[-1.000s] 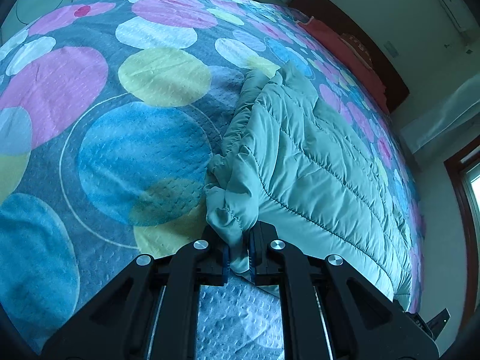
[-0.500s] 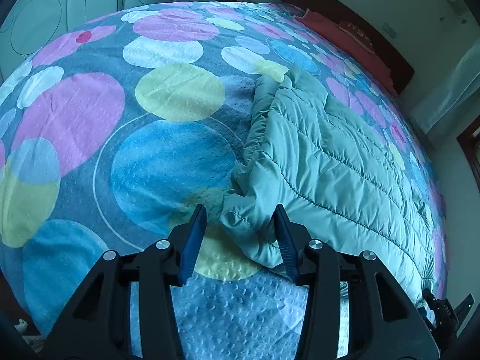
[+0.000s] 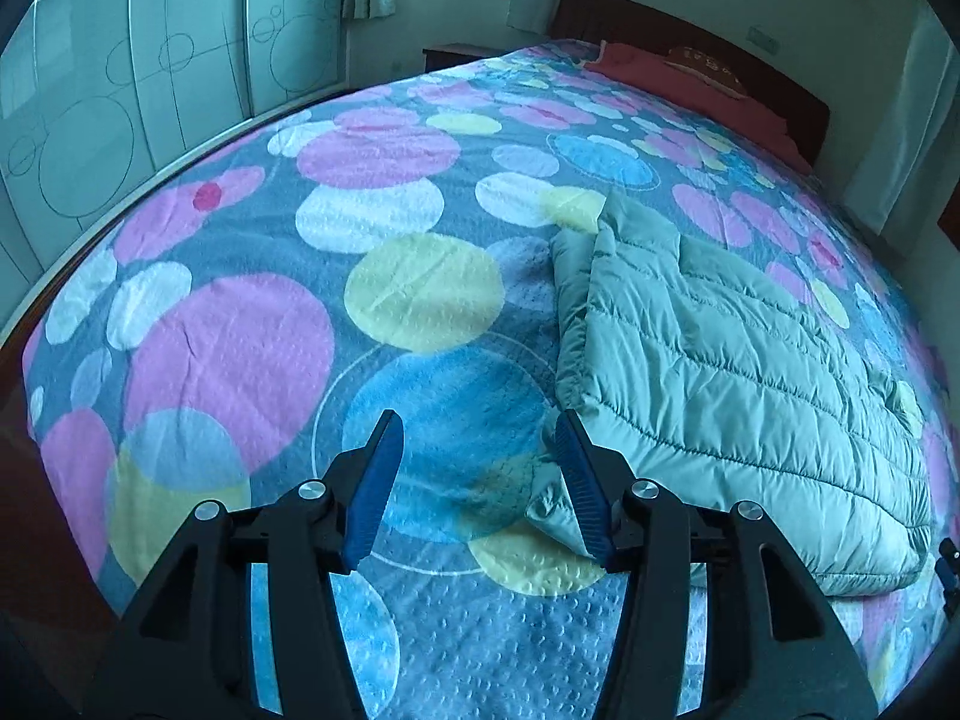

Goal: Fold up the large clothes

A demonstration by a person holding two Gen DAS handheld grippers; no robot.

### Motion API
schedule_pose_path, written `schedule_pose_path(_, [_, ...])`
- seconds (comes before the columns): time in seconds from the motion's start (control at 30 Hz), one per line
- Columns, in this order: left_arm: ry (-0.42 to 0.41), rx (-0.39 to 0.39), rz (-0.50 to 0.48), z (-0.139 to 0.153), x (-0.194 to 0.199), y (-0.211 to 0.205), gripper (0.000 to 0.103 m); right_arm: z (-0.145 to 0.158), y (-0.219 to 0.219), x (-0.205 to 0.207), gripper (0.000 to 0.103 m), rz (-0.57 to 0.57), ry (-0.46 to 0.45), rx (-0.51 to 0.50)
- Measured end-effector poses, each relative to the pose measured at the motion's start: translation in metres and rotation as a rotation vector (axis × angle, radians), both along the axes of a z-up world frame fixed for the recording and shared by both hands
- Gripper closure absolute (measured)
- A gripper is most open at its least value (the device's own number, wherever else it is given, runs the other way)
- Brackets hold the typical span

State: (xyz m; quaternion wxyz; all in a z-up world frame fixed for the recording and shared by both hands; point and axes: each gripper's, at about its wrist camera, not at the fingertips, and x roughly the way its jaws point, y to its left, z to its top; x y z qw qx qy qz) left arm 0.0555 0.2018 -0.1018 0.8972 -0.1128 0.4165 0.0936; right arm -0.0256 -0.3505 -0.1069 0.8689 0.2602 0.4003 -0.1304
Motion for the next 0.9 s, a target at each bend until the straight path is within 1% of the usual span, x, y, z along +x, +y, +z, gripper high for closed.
schedule_pose_path(0.07, [-0.02,0.004,-0.016,0.008,0.003,-0.002,0.051,0.008,0.011,0.006,0.061,0.029,-0.008,-0.037])
schedule_pose_path(0.13, [-0.022,-0.002,-0.033,0.011,0.007,-0.005,0.051,0.013,0.023,0.014,0.068,0.067,-0.013,-0.051])
schedule_pose_path(0.17, [-0.022,-0.005,-0.041,0.011,0.01,-0.006,0.05,0.014,0.029,0.019,0.069,0.087,-0.012,-0.054])
schedule_pose_path(0.23, [-0.012,-0.007,-0.057,0.01,0.016,-0.01,0.051,0.015,0.045,0.031,0.076,0.133,-0.007,-0.06])
schedule_pose_path(0.3, [0.004,-0.003,-0.069,0.007,0.021,-0.013,0.051,0.014,0.061,0.043,0.079,0.176,-0.002,-0.067])
schedule_pose_path(0.43, [0.037,-0.001,-0.058,-0.003,0.028,-0.01,0.051,0.012,0.098,0.063,0.079,0.259,0.008,-0.089])
schedule_pose_path(0.57, [0.049,0.004,-0.049,-0.008,0.032,-0.007,0.051,0.011,0.132,0.082,0.079,0.33,0.016,-0.113])
schedule_pose_path(0.63, [0.055,0.01,-0.046,-0.011,0.034,-0.006,0.05,0.011,0.148,0.09,0.079,0.36,0.022,-0.141])
schedule_pose_path(0.73, [0.059,0.017,-0.041,-0.014,0.039,-0.004,0.051,0.012,0.168,0.101,0.079,0.394,0.027,-0.177])
schedule_pose_path(0.9, [0.069,0.014,-0.037,-0.019,0.047,-0.001,0.051,0.013,0.191,0.12,0.079,0.429,0.033,-0.203])
